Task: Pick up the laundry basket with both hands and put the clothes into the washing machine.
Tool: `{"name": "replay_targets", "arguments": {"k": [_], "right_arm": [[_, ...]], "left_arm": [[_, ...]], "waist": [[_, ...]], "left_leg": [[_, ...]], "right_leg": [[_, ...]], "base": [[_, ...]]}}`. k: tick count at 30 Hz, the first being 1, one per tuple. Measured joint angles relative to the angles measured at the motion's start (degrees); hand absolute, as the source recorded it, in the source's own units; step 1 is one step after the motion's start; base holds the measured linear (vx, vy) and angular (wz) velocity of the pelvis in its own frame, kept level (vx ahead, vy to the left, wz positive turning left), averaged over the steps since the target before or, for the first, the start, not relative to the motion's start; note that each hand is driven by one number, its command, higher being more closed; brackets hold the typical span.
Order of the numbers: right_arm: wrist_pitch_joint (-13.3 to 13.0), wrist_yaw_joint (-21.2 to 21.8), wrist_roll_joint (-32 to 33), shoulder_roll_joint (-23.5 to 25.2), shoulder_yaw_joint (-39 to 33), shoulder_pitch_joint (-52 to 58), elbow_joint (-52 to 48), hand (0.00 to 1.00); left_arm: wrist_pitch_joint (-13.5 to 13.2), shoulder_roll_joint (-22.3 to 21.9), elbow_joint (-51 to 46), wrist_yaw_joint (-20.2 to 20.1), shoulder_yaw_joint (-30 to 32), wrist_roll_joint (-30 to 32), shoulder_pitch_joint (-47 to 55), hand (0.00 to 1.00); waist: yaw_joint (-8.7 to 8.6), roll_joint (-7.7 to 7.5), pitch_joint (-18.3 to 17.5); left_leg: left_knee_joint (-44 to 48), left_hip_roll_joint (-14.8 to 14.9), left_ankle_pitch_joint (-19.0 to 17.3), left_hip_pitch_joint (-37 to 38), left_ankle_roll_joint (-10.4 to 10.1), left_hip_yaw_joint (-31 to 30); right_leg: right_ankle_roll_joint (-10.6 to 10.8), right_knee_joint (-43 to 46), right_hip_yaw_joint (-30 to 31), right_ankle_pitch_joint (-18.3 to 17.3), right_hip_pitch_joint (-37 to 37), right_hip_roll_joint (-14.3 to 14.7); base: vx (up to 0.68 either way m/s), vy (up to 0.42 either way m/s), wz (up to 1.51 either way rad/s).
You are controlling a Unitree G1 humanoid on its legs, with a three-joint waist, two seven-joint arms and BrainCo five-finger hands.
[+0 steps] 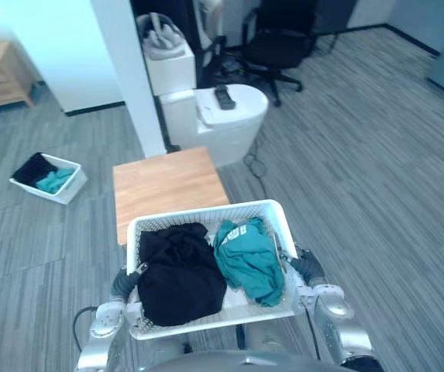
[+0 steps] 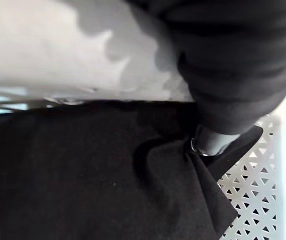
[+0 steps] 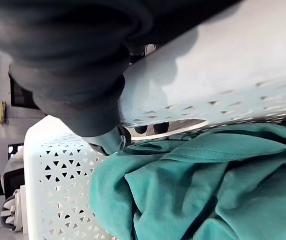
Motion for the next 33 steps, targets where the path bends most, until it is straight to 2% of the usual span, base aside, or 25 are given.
{"name": "replay_targets", "arguments": {"k": [1,3,4,5,6,7,8,9,10,11,12,14,16,18,21,22,23,24,25,26,27,29,31,32,33], "right_arm": [[0.0,0.0,0.0,0.6,0.4,0.2,0.3,1.00],[0.0,0.0,-0.1,0.9,0.5,0.2,0.5,1.00],[0.0,0.0,-0.1,1.0,0.6,-0.3,0.6,1.00],[-0.1,0.0,-0.2,0.5,0.8,-2.5,0.7,1.00],[-0.1,0.0,-0.2,0.2,0.6,-3.9,1.5,1.00],[-0.1,0.0,-0.2,0.1,0.6,-5.4,2.7,1.00],[-0.3,0.0,-0.1,0.0,0.7,-6.4,4.0,1.00],[-0.4,0.1,-0.1,-0.1,1.2,-7.4,5.0,1.00],[-0.4,0.0,-0.1,-0.1,1.7,-8.1,5.6,1.00],[-0.4,0.0,-0.2,-0.5,2.6,-10.5,7.0,1.00],[-0.4,0.0,-0.2,-0.7,2.5,-10.4,7.0,1.00],[-0.3,0.0,-0.2,-1.8,2.4,-10.2,7.0,1.00],[-0.5,0.0,-0.3,-2.1,1.1,-8.7,6.0,1.00],[-0.5,-0.1,-0.2,-2.0,-1.4,-5.9,4.5,1.00],[-1.7,-0.2,-0.1,-0.9,-3.1,-1.3,1.2,1.00],[-1.8,-0.3,-0.1,0.4,-3.6,0.5,0.2,1.00],[-2.0,-0.4,-0.1,0.6,-3.5,1.7,-0.2,1.00],[-2.0,-0.4,-0.1,0.6,-3.5,2.0,-0.2,1.00],[-2.0,-0.5,-0.1,0.6,-3.5,2.5,-0.3,1.00],[-2.0,-0.5,-0.1,-0.3,-3.6,2.5,-0.4,1.00],[-2.0,-0.5,-0.1,-0.9,-3.6,2.3,-0.5,1.00],[-1.8,-0.4,-0.1,-0.8,-3.4,2.3,-0.4,1.00],[-1.7,-0.3,-0.1,-0.2,-3.3,2.6,-0.4,1.00],[-1.7,-0.3,-0.1,-0.3,-3.3,2.7,-0.3,1.00],[-1.7,-0.3,-0.1,-0.4,-3.5,2.7,-0.2,1.00]], "left_arm": [[0.3,0.0,-0.1,-0.2,0.7,0.1,0.7,1.00],[0.3,-0.2,-0.8,-0.2,0.8,0.1,2.1,1.00],[0.5,-0.3,-2.1,0.1,1.7,0.1,2.6,1.00],[0.7,-1.5,-2.3,0.2,2.5,0.1,2.0,1.00],[0.7,-2.3,-2.5,0.0,2.8,0.1,2.1,1.00],[0.7,-2.9,-2.8,-0.1,3.4,0.1,1.9,1.00],[0.7,-3.6,-3.7,0.3,3.7,0.1,1.8,1.00],[0.7,-3.5,-4.2,0.4,4.1,0.1,2.1,1.00],[0.7,-3.5,-4.3,0.6,4.3,0.1,2.2,1.00],[0.8,-3.8,-3.8,0.8,4.9,0.0,2.0,1.00],[0.9,-4.0,-3.8,0.8,4.6,0.0,1.8,1.00],[0.9,-4.9,-3.2,0.8,3.9,0.0,1.9,1.00],[0.9,-4.8,0.1,0.8,2.9,0.0,-0.6,1.00],[0.9,-4.6,2.2,0.8,1.1,0.1,-3.2,1.00],[0.9,-3.7,3.1,0.5,0.1,0.2,-4.3,1.00],[0.9,-3.3,3.7,0.4,-0.1,0.2,-4.1,1.00],[0.9,-3.2,3.9,0.4,0.1,0.1,-3.3,1.00],[0.9,-3.2,4.0,0.3,0.0,0.1,-2.7,1.00],[0.9,-3.4,4.0,0.1,-0.1,0.1,-2.1,1.00],[0.8,-4.9,4.0,0.1,-0.3,0.1,-1.5,1.00],[0.8,-5.4,3.9,0.1,-0.4,0.1,-1.4,1.00],[0.8,-5.3,3.2,0.1,-0.4,0.0,-0.7,1.00],[0.8,-4.8,3.2,0.1,-0.3,0.0,-0.3,1.00],[0.8,-4.9,3.2,0.1,-0.3,0.0,-0.3,1.00],[0.8,-5.1,3.3,0.1,-0.4,0.0,-0.3,1.00]], "waist": [[0.47,-0.39,0.1],[1.14,-1.05,-0.1],[1.65,-2.75,-0.3],[1.40,-1.98,-0.5],[2.88,-0.17,-0.8],[3.06,-0.29,-1.0],[2.38,-0.83,-1.7],[3.22,-0.81,-1.9],[3.73,-1.12,-2.2],[4.02,-1.09,-2.4],[3.23,-0.28,-2.7],[4.24,0.63,-3.2],[2.90,0.48,-3.2],[1.83,0.45,-3.2],[0.98,1.25,-2.7],[1.25,1.52,-2.3],[1.53,2.39,-1.8],[1.50,2.50,-1.6],[1.54,2.41,-1.8],[1.68,3.04,-1.6],[2.02,3.15,-1.4],[2.30,3.31,-1.3],[2.25,3.72,-1.2],[2.06,4.18,-1.0],[1.73,4.97,-1.0]], "left_leg": [[-1.7,1.1,1.7,1.6,-0.2,2.5],[-1.3,1.2,1.8,2.4,-0.3,4.9],[0.5,0.6,1.3,2.1,-0.5,7.3],[-1.5,0.3,0.9,0.8,-1.0,5.9],[-3.9,1.8,2.9,0.6,-0.2,6.9],[-5.6,2.9,4.6,1.2,-0.2,11.0],[-7.1,3.3,6.1,1.7,-0.8,14.7],[-7.0,4.2,5.9,1.6,-0.8,17.5],[-6.7,4.9,5.9,1.2,-1.0,19.4],[-5.1,7.4,5.9,-0.3,-2.2,22.3],[-5.2,7.9,6.4,-1.1,-2.8,21.7],[-9.5,8.8,9.9,0.4,-3.2,21.9],[-10.6,9.4,11.5,1.6,-3.9,22.0],[-8.4,10.9,11.4,1.7,-4.1,22.0],[4.3,18.5,6.9,0.5,-4.3,22.2],[12.5,22.4,6.2,-0.3,-2.1,21.6],[20.2,25.5,7.0,-1.7,3.1,19.5],[23.3,26.0,8.1,-2.9,4.9,16.6],[26.5,25.0,8.6,-5.3,4.9,11.4],[27.3,18.5,5.4,-8.5,0.5,2.8],[24.7,13.4,3.0,-9.7,-1.6,-1.3],[14.3,7.2,1.2,-10.7,-3.8,-4.8],[2.9,6.7,3.0,-11.2,-5.0,-5.1],[-4.2,6.7,5.7,-11.4,-6.0,-6.6],[-9.9,6.8,8.1,-11.9,-8.1,-9.3]], "right_leg": [[-2.0,16.4,-5.9,-4.9,0.8,-2.8],[-1.8,22.9,-7.9,-8.6,3.7,-6.2],[0.3,20.5,-9.2,-9.2,4.9,-6.4],[3.5,11.5,-8.5,-7.1,6.4,-3.4],[1.5,9.5,-7.9,-8.1,7.2,-1.8],[-1.9,15.2,-9.5,-11.4,7.0,-2.7],[-0.1,19.3,-13.0,-16.7,9.6,-6.7],[2.0,16.3,-14.4,-18.3,11.9,-8.4],[2.5,13.4,-15.2,-18.8,13.1,-9.4],[2.4,6.7,-17.0,-17.8,14.0,-8.5],[1.6,3.0,-15.7,-15.3,14.2,-5.4],[-0.2,-3.6,-11.6,-10.7,15.0,-0.9],[-0.8,-4.8,-10.0,-9.9,15.4,0.7],[-0.9,-4.9,-9.4,-9.8,16.0,1.7],[-2.1,-7.0,-7.0,-9.7,19.0,5.8],[-3.3,-7.4,-5.2,-10.5,20.4,7.5],[-4.3,-6.7,-2.9,-11.1,21.6,9.0],[-4.5,-6.4,-1.7,-11.2,22.1,9.3],[-4.9,-6.1,0.0,-11.4,22.1,9.4],[-5.5,-5.5,4.0,-11.4,20.6,8.8],[-5.9,-5.3,6.3,-11.2,19.2,7.9],[-6.1,-6.4,9.3,-11.1,17.8,6.7],[-6.1,-8.2,9.1,-11.0,17.9,5.8],[-5.9,-9.2,9.2,-11.0,18.5,5.6],[-5.4,-10.4,9.2,-11.3,19.4,5.6]], "base": [[-0.17,-0.027,-0.89],[-0.10,-0.052,-0.90],[-0.16,-0.052,-1.21],[-0.28,-0.067,-1.44],[-0.30,-0.037,-1.52],[-0.28,-0.099,-1.72],[-0.20,-0.119,-1.80],[-0.21,-0.199,-1.64],[-0.21,-0.254,-1.81],[-0.20,-0.271,-1.44],[-0.14,-0.249,-1.28],[-0.07,-0.192,-1.21],[-0.03,-0.173,-0.75],[-0.02,-0.126,-0.22],[-0.04,-0.094,-0.49],[-0.08,-0.099,-0.82],[-0.08,-0.096,-0.91],[-0.05,-0.043,-0.86],[-0.01,0.069,-0.98],[0.01,0.121,-1.17],[0.03,0.139,-1.18],[0.07,0.140,-1.07],[0.09,0.172,-0.77],[0.20,0.284,-0.38],[0.20,0.256,-0.27]]}}
